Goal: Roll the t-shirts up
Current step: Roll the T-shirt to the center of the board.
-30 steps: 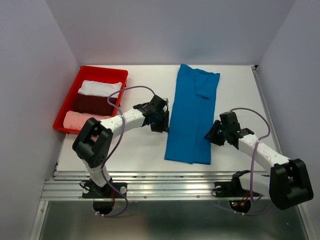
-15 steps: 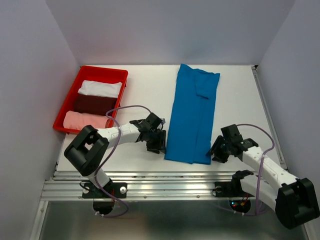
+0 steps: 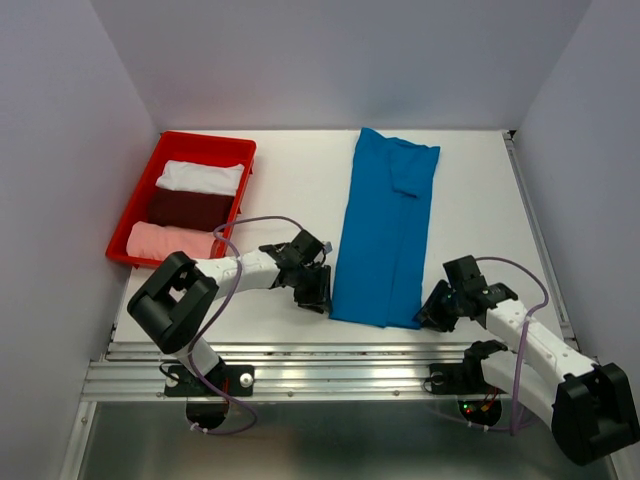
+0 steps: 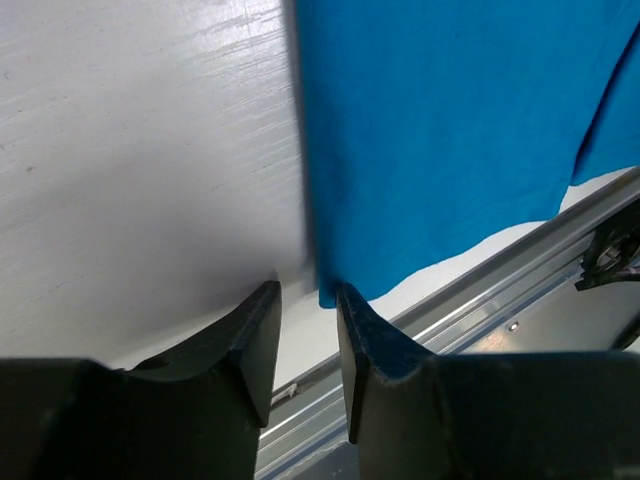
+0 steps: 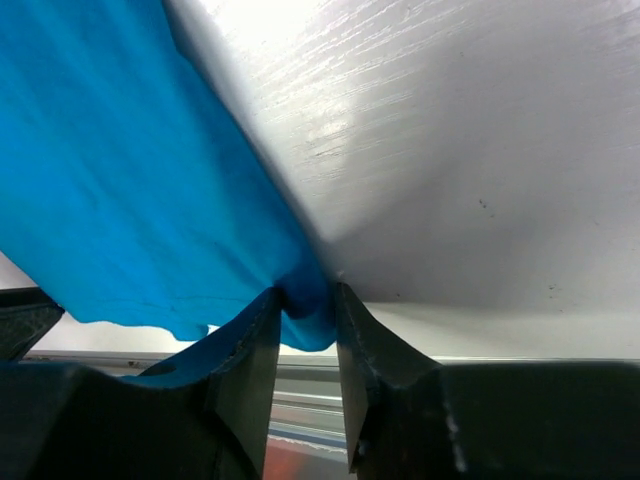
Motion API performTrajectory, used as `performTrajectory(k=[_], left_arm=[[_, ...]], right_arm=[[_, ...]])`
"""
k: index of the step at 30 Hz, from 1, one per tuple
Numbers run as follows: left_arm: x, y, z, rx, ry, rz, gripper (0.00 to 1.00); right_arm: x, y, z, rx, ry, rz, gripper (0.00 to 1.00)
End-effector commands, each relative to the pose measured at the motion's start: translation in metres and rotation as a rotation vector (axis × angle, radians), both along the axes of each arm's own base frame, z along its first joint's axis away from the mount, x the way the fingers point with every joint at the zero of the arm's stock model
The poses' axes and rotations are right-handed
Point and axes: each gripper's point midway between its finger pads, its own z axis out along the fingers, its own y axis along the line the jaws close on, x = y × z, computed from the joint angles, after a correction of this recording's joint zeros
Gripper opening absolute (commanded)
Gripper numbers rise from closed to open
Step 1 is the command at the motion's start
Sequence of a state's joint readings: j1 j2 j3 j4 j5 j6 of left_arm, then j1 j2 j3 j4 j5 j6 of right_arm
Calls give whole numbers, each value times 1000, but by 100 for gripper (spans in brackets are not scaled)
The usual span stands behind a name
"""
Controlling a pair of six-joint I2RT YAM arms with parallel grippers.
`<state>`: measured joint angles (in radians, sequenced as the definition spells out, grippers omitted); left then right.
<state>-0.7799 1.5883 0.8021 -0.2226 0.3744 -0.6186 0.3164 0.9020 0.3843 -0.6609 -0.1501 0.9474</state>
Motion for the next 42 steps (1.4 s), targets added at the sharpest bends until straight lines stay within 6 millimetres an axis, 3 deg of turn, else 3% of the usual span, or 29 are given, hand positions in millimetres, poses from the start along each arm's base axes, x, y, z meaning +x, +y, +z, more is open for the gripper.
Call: performTrajectory(k=[1,9,12,16,18,22,27,30,33,34,35,37,42], left_arm=[[-12,-2,-2,-17,32,-31,37],[-16,-1,-8,-6,62,-31,34],[-14,-2,-8,-9,59,-24,32],[-14,-5,-9,-13,69,-27,27],[-13,-6,-9,-15,69,-28,27],[-11,-8,-6,-21,61,-24,39],[-9,-10,-5,-25,58,-22,38],[-8,-11,-6,-28,59,-23,30],[-8,-11,-6,-27,60,-28,15],[-6,-14,-5,-30,56,-31,4],[-5,-14,-4,-28,52,-33,0],[-2,-17,-2,-28,46,-38,0],[5,-19,7,-29,19,-23,0]], right_arm=[[-8,2,-6,13,18,9,32],[-12,-2,-5,-1,14,8,30],[-14,-1,-5,4,14,13,20],[-13,-1,-4,5,7,17,19],[-13,-1,-3,6,5,21,20],[-12,-1,-2,4,-1,29,22],[-11,0,-1,5,1,35,25],[-12,-2,-1,-4,1,31,22],[-12,-2,1,-3,-6,29,12],[-11,-2,2,-3,-6,26,10],[-11,-2,2,0,-6,25,7],[-10,-1,3,3,-8,20,2],[-1,1,14,11,-39,9,1]])
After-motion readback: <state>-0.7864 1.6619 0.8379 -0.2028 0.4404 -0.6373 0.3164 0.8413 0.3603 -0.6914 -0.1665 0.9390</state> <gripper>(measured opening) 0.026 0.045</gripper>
